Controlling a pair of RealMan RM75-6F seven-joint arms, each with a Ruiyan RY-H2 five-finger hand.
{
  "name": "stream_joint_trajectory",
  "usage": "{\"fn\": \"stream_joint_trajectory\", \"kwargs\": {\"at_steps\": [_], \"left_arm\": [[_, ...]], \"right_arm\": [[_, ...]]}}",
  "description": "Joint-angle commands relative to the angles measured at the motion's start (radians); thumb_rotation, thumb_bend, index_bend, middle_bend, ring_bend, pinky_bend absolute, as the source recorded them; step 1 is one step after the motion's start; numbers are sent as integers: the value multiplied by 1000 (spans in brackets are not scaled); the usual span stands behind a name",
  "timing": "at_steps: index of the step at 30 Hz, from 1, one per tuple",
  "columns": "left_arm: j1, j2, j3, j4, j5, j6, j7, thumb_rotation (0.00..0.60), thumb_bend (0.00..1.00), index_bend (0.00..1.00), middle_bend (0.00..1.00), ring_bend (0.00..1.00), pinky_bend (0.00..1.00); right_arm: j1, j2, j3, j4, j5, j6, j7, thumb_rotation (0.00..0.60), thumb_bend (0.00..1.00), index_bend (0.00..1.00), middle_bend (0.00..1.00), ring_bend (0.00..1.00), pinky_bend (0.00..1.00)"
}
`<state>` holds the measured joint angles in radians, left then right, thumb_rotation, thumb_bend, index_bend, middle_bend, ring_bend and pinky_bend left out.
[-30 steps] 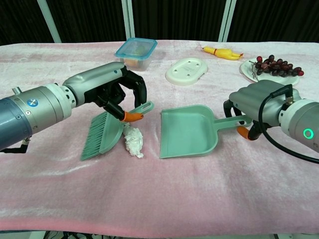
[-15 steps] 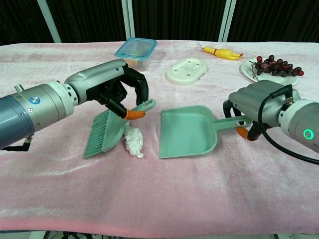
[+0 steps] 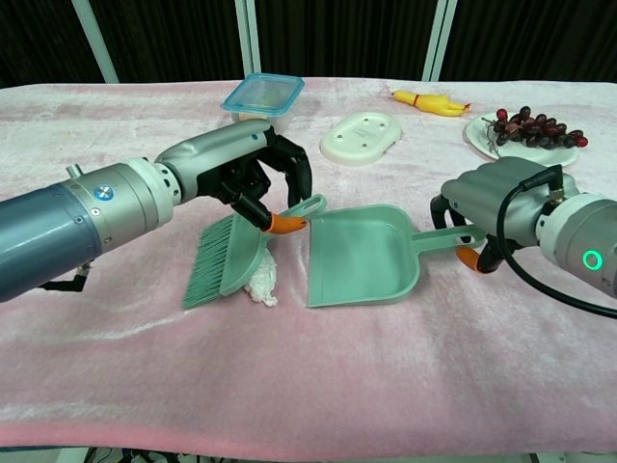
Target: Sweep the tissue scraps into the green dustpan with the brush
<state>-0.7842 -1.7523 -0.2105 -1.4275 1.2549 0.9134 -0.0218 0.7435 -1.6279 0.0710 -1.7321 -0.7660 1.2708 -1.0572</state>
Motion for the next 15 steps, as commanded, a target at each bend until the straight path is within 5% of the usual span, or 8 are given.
{"fn": "stream_joint_trajectory", "kwargs": {"at_steps": [1,15], "left_arm": [[-20,-23,-15,19,-7,-13,1,600,324,622,657,874,1000],[-138,-177,-112,117,-5,-23,-6,600,324,630,664,874,1000]], "right_arm": [[1,1,1,0,1,0,0,600,451,460,480,564,655],[4,4,3,0,8,-3,2,600,451,460,480,564,655]]}}
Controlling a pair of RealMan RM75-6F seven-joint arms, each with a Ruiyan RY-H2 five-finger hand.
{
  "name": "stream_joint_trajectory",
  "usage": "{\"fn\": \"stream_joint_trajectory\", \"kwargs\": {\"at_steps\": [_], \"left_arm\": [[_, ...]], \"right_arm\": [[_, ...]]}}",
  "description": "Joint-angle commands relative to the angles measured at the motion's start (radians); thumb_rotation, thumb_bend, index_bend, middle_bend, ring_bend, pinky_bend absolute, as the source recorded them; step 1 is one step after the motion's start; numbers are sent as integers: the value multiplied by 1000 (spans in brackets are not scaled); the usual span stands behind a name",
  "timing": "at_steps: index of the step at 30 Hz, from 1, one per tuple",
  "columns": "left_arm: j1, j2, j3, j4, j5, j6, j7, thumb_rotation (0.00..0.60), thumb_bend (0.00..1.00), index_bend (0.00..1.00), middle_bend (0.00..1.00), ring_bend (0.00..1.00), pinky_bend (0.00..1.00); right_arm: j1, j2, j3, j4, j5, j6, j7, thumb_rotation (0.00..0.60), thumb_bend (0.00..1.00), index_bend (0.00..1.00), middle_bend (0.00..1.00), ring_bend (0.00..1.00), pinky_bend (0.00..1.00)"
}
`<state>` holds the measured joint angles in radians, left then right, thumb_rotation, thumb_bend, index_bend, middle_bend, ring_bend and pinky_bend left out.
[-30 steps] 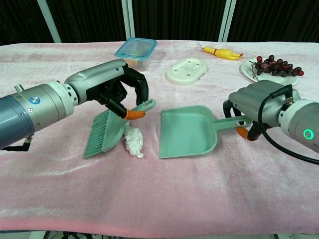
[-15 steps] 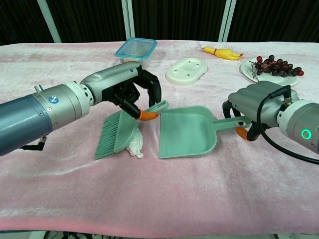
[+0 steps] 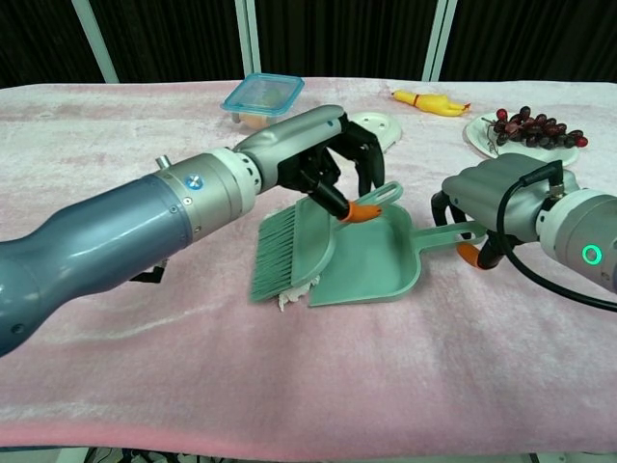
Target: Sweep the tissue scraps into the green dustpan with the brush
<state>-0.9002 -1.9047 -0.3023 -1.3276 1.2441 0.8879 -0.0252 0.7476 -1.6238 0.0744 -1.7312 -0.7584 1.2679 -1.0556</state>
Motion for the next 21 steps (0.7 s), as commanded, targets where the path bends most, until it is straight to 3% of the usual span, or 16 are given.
{"fn": "stream_joint_trajectory", "kwargs": {"at_steps": [1,10,21], "left_arm": [[-31,-36,-28,27,6,4,-6,600,324,630,664,874,1000],[-77,-109,-85,76,30,64,-54,600,323,630,664,874,1000],[-30,-7,-60,34,86,119,-120,600,323,631,664,874,1000]], "right_arm": [[0,0,-1,-1,0,0,0,600,450,460,480,564,655],[-1,3,-7,-7,0,4,-4,600,451,460,479,564,655],[1,5,-7,-19,1,9,-9,600,451,460,480,564,655]]}}
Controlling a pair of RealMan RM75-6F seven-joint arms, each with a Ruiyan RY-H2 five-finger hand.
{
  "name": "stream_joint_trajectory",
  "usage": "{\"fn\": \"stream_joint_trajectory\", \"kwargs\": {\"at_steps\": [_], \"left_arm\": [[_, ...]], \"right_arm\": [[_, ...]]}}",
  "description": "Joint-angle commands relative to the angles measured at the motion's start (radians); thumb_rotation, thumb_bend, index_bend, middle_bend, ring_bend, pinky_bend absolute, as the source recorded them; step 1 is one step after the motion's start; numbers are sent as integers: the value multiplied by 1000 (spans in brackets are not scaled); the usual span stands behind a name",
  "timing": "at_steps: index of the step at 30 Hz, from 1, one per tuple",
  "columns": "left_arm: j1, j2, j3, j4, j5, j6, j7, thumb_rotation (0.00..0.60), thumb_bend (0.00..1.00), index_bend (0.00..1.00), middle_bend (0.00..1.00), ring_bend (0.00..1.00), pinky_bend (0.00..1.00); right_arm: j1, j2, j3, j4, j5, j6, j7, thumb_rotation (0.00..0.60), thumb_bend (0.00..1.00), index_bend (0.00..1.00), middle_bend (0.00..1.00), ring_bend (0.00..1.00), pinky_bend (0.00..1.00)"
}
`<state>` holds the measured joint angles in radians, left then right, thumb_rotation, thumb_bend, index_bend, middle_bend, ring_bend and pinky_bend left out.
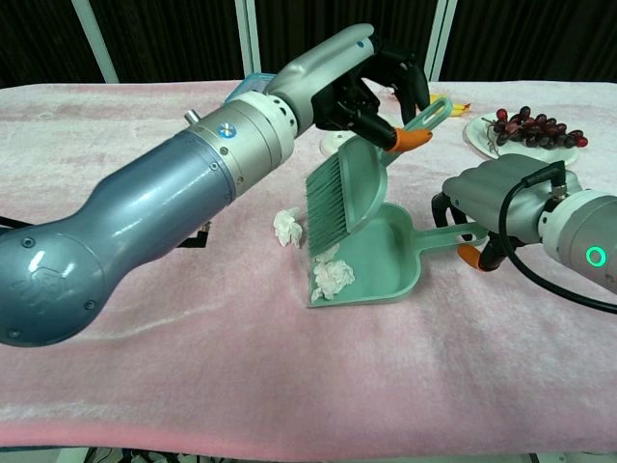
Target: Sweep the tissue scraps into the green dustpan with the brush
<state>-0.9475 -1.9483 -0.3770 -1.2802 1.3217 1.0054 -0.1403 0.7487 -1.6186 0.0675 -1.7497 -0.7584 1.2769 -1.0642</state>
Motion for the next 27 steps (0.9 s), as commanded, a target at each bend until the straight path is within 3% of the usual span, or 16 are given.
{"fn": "stream_joint_trajectory", "kwargs": {"at_steps": [1,10,27], "left_arm": [[23,54,22,-15,11,-2,-5,600,324,631,664,874,1000],[38,111,61,39,-3,-49,-31,600,323,632,665,874,1000],[-39,-14,62,239,-22,-131,-112,600,324,635,670,874,1000]], "right_arm": [[0,-2,0,0,1,0,-1,600,451,460,480,564,655],[3,-12,-4,18,5,-3,-4,600,451,460,479,564,655],[18,-26,19,64,18,-23,2,600,451,460,479,564,655]]}}
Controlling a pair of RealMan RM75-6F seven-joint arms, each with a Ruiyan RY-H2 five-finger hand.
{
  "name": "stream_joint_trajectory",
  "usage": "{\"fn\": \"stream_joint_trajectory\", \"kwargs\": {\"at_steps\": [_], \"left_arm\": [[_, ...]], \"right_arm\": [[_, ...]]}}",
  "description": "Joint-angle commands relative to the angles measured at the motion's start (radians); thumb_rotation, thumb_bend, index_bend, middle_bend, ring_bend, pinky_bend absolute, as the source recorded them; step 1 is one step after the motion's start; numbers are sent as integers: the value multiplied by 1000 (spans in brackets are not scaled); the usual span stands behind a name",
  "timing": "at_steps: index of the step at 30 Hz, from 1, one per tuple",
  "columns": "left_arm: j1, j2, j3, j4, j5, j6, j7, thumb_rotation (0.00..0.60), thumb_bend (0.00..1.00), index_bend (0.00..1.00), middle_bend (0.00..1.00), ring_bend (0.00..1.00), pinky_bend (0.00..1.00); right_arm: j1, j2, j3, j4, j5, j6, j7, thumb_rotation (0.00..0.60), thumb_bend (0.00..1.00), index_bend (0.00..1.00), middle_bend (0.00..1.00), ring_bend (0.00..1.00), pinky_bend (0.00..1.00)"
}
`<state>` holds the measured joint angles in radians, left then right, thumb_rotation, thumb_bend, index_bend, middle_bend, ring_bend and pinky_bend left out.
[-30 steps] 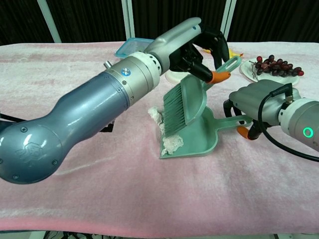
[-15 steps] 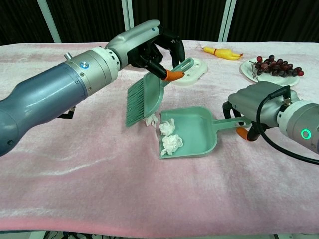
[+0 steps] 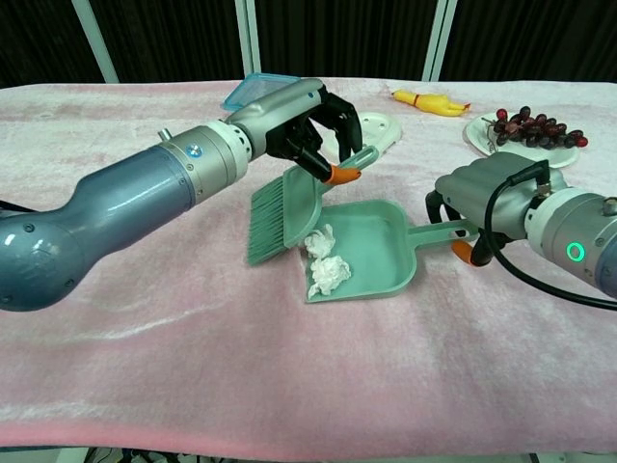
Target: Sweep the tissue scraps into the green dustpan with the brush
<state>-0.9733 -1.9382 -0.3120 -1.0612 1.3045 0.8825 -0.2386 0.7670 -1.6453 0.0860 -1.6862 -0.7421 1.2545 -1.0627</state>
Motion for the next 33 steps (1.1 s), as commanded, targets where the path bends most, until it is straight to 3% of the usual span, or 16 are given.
{"fn": "stream_joint_trajectory", "kwargs": {"at_steps": [1,21,33], "left_arm": [[-18,-34,-4,28,-4,-8,-18,600,324,635,670,874,1000],[-138,-174,-85,77,23,41,-52,600,324,636,669,874,1000],[-140,-165,-98,45,38,92,-73,600,324,635,668,874,1000]], "right_arm": [[0,2,0,2,2,-2,2,600,451,460,479,564,655],[-9,9,-16,-11,-5,2,12,600,451,460,479,564,655],[-9,25,-12,-32,-9,10,10,600,451,460,479,564,655]]}}
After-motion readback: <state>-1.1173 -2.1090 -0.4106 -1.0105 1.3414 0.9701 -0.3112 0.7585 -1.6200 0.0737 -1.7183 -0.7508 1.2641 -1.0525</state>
